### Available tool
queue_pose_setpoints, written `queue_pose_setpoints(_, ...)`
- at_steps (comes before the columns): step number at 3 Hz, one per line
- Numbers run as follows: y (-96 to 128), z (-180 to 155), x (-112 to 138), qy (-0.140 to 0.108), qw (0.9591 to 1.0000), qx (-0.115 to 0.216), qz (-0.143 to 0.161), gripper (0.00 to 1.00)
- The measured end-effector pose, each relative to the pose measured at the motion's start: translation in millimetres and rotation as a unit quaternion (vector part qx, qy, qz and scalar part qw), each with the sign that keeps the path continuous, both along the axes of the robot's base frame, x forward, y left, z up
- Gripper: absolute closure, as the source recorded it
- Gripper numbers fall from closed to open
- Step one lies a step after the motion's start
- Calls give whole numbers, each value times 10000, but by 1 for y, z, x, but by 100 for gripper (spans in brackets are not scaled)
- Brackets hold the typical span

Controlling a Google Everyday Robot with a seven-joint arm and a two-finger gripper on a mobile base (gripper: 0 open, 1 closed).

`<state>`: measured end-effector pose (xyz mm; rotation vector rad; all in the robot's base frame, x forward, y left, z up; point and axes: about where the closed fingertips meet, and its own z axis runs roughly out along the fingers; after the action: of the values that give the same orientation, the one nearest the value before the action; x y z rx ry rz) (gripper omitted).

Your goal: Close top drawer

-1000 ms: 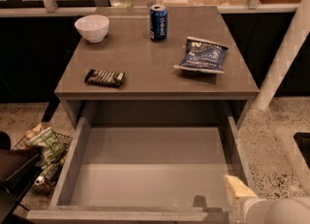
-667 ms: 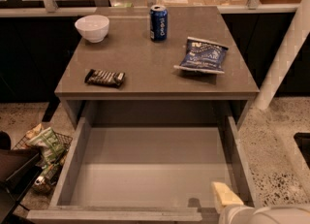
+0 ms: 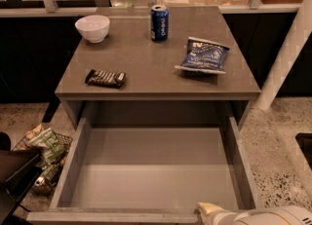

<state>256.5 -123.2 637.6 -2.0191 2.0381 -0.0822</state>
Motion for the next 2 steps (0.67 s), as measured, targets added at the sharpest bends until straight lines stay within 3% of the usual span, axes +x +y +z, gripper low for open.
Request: queue_pose_setpoints(2, 1, -1, -1, 17, 10000, -1, 22, 87)
